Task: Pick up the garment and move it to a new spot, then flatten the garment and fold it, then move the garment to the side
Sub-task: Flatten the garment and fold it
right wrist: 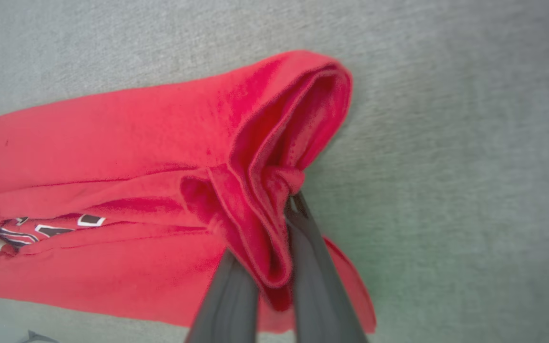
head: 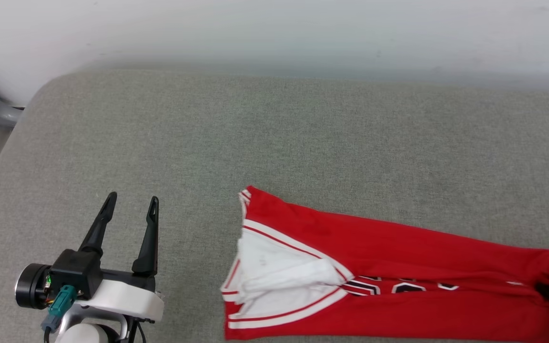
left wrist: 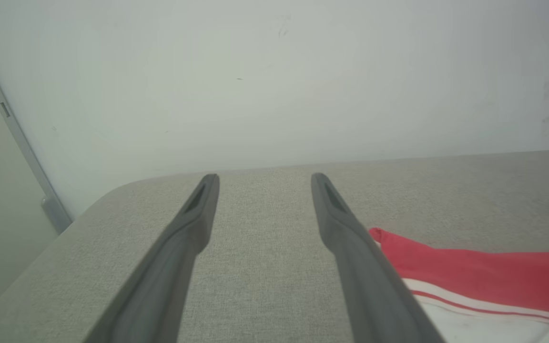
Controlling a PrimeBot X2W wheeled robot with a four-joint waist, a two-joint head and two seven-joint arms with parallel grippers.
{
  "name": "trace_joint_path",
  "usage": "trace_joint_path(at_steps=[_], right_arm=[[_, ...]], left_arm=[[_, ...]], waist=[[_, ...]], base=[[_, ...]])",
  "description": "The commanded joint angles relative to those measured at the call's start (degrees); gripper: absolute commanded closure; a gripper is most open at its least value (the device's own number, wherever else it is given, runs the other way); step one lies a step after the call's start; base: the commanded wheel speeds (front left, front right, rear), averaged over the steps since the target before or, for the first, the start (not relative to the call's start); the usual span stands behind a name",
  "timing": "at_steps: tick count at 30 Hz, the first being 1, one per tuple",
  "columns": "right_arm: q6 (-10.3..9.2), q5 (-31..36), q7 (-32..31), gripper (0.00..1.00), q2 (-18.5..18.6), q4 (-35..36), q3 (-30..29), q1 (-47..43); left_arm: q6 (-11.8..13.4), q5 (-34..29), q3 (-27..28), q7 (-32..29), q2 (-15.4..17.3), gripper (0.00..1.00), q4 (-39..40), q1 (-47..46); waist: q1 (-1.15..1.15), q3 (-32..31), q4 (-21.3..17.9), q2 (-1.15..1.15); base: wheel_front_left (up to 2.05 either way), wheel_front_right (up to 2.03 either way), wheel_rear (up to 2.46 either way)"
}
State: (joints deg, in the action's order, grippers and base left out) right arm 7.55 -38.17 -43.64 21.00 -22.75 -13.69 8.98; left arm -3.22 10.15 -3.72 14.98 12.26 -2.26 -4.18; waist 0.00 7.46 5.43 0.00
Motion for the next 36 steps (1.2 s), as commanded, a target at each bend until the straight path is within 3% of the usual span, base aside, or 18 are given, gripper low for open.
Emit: trace_joint_path(at_steps=[1,8,22,27,36], right_arm=[[-0.12,0.63,1.13,1.0,1.82,-0.64,-1.03,-0.09],[-0.12,1.3,2.22,1.0,3.89,-1.37,-2.41,0.33],[-0.09,-2.69,-1.83,1.0,-1.23,9.43,0.64,-5.42],[-0.09,-4.3,-4.97,1.0,-4.94,14.92,1.4,-7.62],[-0.09,-5.23,-10.11,1.0,-15.2,22.8,3.38,-6.79]], left_arm=[[-0.38,-0.43,0.26,0.28,-0.28,0.0,-0.28,0.62],[-1.29,-0.99,1.15,0.28,-0.99,0.0,-0.68,1.83],[-2.16,-1.85,2.41,0.27,-3.33,0.0,-1.08,4.98],[-2.42,-1.92,3.11,0.26,-4.2,0.0,-0.95,5.39],[-2.91,-2.41,4.27,0.26,-5.08,0.0,-1.04,5.55]], waist=[[0.0,-0.48,-0.07,0.0],[0.0,-2.48,-0.25,0.0],[0.0,-8.45,-0.12,0.0],[0.0,-8.88,0.69,0.0],[0.0,-8.87,2.77,0.0]], base=[[0.0,0.0,0.0],[0.0,0.0,0.0],[0.0,0.0,0.0],[0.0,0.0,0.0],[0.0,0.0,0.0]])
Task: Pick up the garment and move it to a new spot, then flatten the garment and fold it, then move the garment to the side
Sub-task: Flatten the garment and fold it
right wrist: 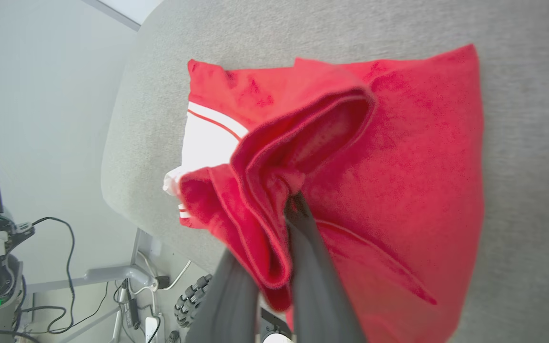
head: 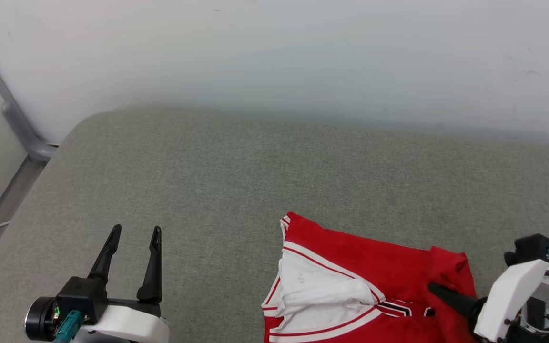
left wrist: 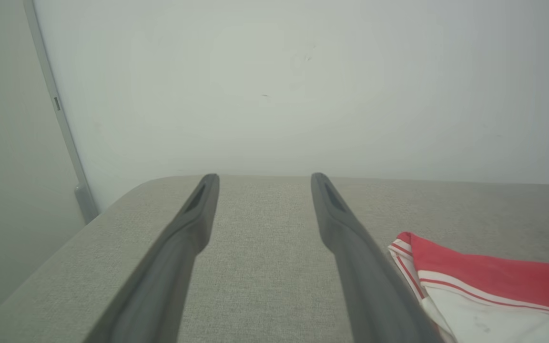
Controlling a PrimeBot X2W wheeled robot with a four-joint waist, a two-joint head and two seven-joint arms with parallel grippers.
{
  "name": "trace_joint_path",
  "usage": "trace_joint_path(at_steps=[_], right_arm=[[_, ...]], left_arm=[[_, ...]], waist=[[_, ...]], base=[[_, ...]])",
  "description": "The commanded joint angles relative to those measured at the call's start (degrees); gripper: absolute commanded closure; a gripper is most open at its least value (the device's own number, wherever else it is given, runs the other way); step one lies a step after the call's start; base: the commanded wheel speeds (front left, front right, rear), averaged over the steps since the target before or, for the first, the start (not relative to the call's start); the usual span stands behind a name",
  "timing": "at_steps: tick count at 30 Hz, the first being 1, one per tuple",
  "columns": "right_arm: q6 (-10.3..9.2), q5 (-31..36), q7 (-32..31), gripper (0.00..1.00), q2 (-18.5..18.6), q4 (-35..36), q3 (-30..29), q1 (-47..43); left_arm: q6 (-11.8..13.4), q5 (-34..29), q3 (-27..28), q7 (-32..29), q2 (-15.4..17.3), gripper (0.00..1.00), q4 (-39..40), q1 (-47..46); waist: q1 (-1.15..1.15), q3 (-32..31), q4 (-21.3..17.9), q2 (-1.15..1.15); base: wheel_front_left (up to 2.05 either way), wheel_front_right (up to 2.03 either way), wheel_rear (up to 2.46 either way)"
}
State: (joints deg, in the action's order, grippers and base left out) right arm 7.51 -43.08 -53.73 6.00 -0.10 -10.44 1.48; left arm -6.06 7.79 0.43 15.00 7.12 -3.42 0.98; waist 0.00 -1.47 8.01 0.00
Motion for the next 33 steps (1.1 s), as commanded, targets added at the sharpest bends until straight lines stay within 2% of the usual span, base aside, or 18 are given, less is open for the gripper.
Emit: trace_joint_path(at_steps=[1,4,15,23,28,29,30,31,33], right_arm=[[-0.05,-0.69,-0.52,1.0,-1.2,0.64,0.46,1.1],[-0.05,-2.68,-0.94,1.0,-3.17,1.11,2.62,2.42],[-0.04,-7.5,10.33,1.0,-3.22,-10.59,13.49,7.56],[-0.04,-7.48,17.94,1.0,-3.21,-19.32,20.14,13.0],[-0.04,-6.26,21.71,1.0,-3.21,-24.85,22.31,15.83],[-0.04,-6.08,22.42,0.72,-3.19,-26.22,22.45,16.42],[-0.04,-5.72,23.08,0.03,-3.19,-27.33,22.88,17.04],[-0.04,-5.81,23.7,0.0,-3.2,-28.36,23.31,17.61],[-0.04,-6.57,24.42,0.0,-3.21,-29.86,24.67,18.46]], left_arm=[[-0.19,-0.18,0.2,0.24,0.01,0.0,0.11,0.27],[-0.37,-0.41,0.9,0.24,-0.43,0.0,0.22,0.17],[-0.91,-0.83,1.86,0.24,-0.85,0.0,0.09,0.01],[-1.01,-0.86,2.03,0.24,-1.13,0.0,-0.11,-0.35],[-1.13,-0.98,2.03,0.24,-1.38,0.0,-0.24,-0.62],[-1.16,-1.02,2.03,0.24,-1.41,0.0,-0.26,-0.64],[-1.17,-1.06,2.03,0.24,-1.47,0.0,-0.28,-0.65],[-1.2,-1.08,2.07,0.24,-1.5,0.0,-0.29,-0.66],[-1.23,-1.15,2.19,0.24,-1.57,0.0,-0.27,-0.58]], waist=[[0.0,0.12,0.53,0.0],[0.0,0.21,1.89,0.0],[0.0,0.19,4.49,0.0],[0.0,0.63,5.84,0.0],[0.0,0.9,6.55,0.0],[0.0,0.95,6.7,0.0],[0.0,1.0,6.85,0.0],[0.0,1.04,6.97,0.0],[0.0,1.08,7.13,0.0]], base=[[0.0,0.0,0.0],[0.0,0.0,0.0],[0.0,0.0,0.0],[0.0,0.0,0.0],[0.0,0.0,0.0],[0.0,0.0,0.0],[0.0,0.0,0.0],[0.0,0.0,0.0],[0.0,0.0,0.0]])
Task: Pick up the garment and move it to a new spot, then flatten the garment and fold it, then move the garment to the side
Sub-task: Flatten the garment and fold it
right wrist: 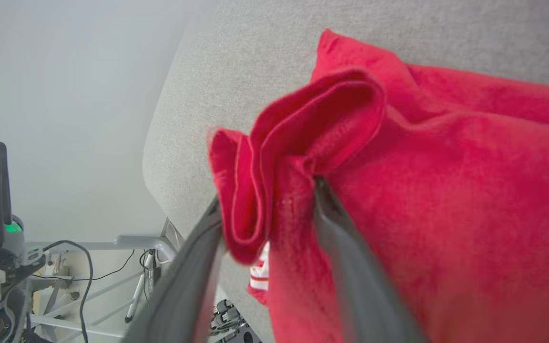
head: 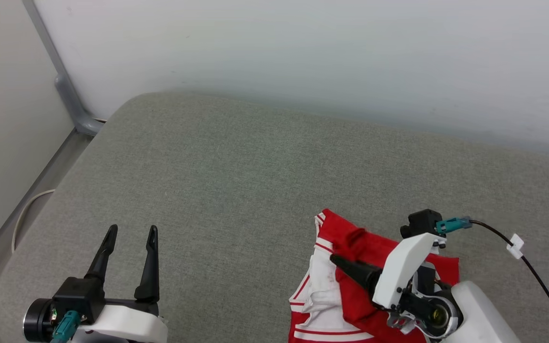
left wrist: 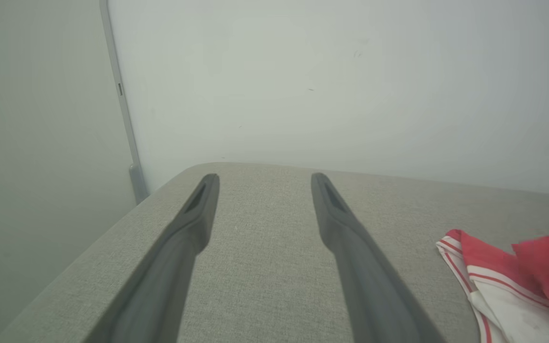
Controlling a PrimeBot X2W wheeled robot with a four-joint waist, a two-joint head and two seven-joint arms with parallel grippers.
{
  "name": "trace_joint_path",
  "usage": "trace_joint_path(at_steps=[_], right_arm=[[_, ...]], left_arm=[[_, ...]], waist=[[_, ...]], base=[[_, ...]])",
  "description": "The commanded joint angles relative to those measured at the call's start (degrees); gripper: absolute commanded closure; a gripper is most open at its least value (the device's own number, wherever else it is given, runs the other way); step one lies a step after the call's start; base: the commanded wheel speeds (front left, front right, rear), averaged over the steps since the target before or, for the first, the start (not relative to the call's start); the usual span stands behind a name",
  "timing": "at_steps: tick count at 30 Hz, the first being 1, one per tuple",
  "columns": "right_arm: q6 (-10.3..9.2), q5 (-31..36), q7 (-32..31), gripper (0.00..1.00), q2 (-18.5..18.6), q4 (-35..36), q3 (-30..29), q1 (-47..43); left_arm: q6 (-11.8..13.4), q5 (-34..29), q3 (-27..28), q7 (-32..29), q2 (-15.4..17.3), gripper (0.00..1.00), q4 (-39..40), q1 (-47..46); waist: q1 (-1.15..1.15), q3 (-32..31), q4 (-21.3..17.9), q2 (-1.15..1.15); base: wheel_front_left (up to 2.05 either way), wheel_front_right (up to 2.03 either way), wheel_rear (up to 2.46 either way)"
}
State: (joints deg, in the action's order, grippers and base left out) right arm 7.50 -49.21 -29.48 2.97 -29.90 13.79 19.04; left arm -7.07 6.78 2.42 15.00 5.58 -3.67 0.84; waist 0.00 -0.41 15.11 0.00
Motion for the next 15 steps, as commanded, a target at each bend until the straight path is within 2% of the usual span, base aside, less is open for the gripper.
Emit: trace_joint_path(at_steps=[1,9,15], right_arm=[[-0.03,-0.82,0.52,0.0,-0.16,-0.68,1.09,1.24],[-0.03,-7.38,1.71,0.0,-0.13,-0.23,6.96,3.72],[-0.03,-9.97,2.91,0.0,-0.13,-0.15,6.98,6.09]], left_arm=[[-0.23,-0.17,0.27,0.24,-0.04,0.0,-0.01,-0.38],[-0.27,-0.57,0.89,0.24,-0.25,0.0,-0.2,0.59],[-0.34,-1.03,0.71,0.24,-0.17,0.0,0.17,1.11]], waist=[[0.0,0.04,0.08,0.0],[0.0,-0.75,-0.34,0.0],[0.0,-1.92,-1.71,0.0]], base=[[0.0,0.0,0.0],[0.0,0.0,0.0],[0.0,0.0,0.0]])
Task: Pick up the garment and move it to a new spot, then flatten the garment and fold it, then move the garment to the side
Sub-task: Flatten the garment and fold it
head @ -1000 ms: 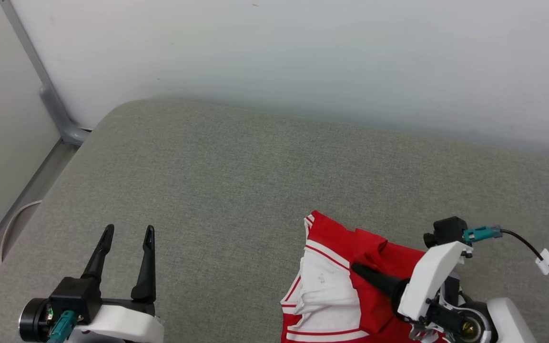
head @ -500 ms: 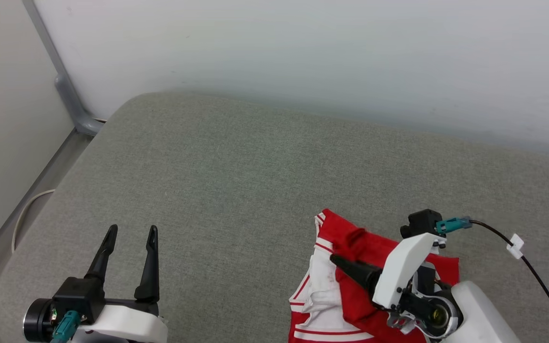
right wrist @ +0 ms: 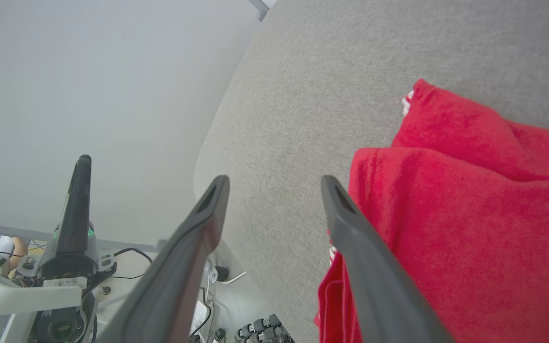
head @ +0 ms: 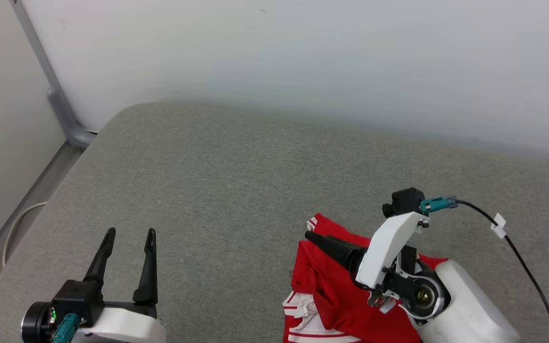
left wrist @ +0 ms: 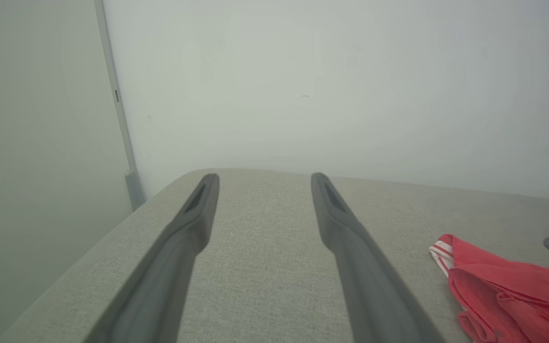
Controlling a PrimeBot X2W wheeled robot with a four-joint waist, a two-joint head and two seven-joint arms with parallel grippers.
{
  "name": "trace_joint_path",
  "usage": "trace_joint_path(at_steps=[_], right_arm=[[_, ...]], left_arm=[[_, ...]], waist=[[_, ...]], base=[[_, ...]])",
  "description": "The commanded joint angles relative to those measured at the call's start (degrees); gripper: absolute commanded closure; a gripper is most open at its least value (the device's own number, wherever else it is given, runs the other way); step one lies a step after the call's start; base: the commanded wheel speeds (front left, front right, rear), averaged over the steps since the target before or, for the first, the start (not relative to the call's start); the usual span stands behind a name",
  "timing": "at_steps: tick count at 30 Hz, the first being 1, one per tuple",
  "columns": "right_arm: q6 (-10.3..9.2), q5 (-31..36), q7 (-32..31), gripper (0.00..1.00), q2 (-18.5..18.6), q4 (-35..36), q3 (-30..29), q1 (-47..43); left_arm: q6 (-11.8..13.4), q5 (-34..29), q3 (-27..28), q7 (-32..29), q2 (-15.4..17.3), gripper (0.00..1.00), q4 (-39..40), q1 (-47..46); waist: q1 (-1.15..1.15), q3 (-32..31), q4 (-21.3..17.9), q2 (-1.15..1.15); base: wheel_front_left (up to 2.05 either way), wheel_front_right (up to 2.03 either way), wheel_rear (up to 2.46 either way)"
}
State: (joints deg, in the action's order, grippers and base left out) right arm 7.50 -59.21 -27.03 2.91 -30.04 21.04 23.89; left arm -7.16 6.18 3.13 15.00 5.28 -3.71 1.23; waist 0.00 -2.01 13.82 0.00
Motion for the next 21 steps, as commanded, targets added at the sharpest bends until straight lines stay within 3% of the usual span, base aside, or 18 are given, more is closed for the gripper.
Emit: trace_joint_path(at_steps=[1,3,6,11,21], right_arm=[[-0.03,0.84,0.76,0.0,-0.06,0.35,-0.58,2.03],[-0.03,2.92,1.24,0.0,-0.06,1.07,-1.76,3.08],[-0.03,11.38,2.74,0.0,0.65,3.92,-3.87,4.81],[-0.03,26.85,6.55,0.0,7.71,12.82,-4.64,4.34],[-0.04,40.07,19.25,0.0,18.09,20.85,-10.88,-3.87]], left_arm=[[-0.26,-0.42,-0.08,0.24,0.15,0.0,0.41,0.7],[-0.22,-0.3,-0.14,0.24,0.18,0.0,0.87,0.73],[-0.21,-0.02,-0.43,0.24,0.12,0.0,1.53,0.61],[-0.26,0.59,-1.51,0.2,-0.27,0.0,2.67,-0.34],[-0.3,1.62,-2.65,0.19,-0.78,0.0,3.96,-0.68]], waist=[[0.0,-0.47,-0.72,0.0],[0.0,-0.62,-1.42,0.0],[0.0,-0.58,-2.54,0.0],[0.0,-0.25,-4.41,0.0],[0.0,0.2,-7.58,0.0]], base=[[0.0,0.0,0.0],[0.0,0.0,0.0],[0.0,0.0,0.0],[0.0,0.0,0.0],[0.0,0.0,0.0]])
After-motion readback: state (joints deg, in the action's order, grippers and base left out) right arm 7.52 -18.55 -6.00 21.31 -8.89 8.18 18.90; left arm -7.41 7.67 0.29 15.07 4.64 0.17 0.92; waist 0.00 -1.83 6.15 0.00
